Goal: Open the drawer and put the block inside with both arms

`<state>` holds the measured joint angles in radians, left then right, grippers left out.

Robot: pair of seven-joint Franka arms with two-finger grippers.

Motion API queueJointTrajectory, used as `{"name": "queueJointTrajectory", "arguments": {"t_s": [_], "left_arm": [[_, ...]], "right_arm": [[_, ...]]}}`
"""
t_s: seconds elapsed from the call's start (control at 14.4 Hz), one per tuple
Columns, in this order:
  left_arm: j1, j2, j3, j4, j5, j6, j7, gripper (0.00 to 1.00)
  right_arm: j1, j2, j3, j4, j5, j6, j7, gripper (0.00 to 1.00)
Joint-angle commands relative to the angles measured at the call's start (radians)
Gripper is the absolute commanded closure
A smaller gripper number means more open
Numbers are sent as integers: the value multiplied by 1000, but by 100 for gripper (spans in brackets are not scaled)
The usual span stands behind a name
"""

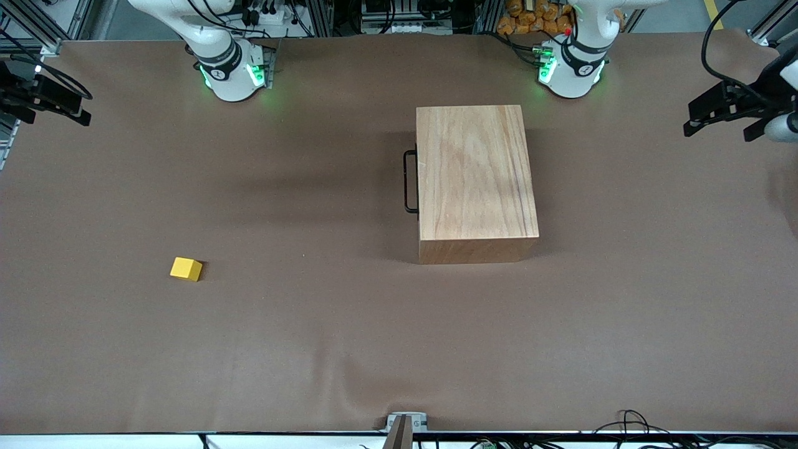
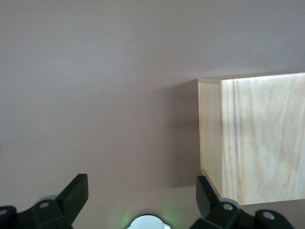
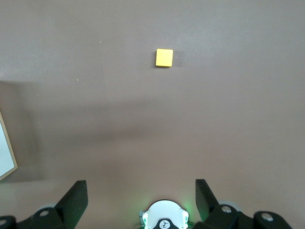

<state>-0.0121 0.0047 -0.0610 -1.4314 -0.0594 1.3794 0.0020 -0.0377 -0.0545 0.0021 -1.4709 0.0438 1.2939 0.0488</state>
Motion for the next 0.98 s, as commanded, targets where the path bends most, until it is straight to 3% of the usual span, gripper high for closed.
{"name": "queueJointTrajectory", "arguments": {"t_s": [0.0,0.63,0.91], "left_arm": [[-15,34,-10,20,-37,-10,-13,0],[-333,178,-31,42,-28,62,-466,0],[-454,280,-30,104,-30,118,-653,0]], "right_arm": [[-4,-8,1,-8,-16,2,14,0],[1,-13,1,-60,-15,90,14,0],[2,-7,1,-66,-13,142,16,0]]}}
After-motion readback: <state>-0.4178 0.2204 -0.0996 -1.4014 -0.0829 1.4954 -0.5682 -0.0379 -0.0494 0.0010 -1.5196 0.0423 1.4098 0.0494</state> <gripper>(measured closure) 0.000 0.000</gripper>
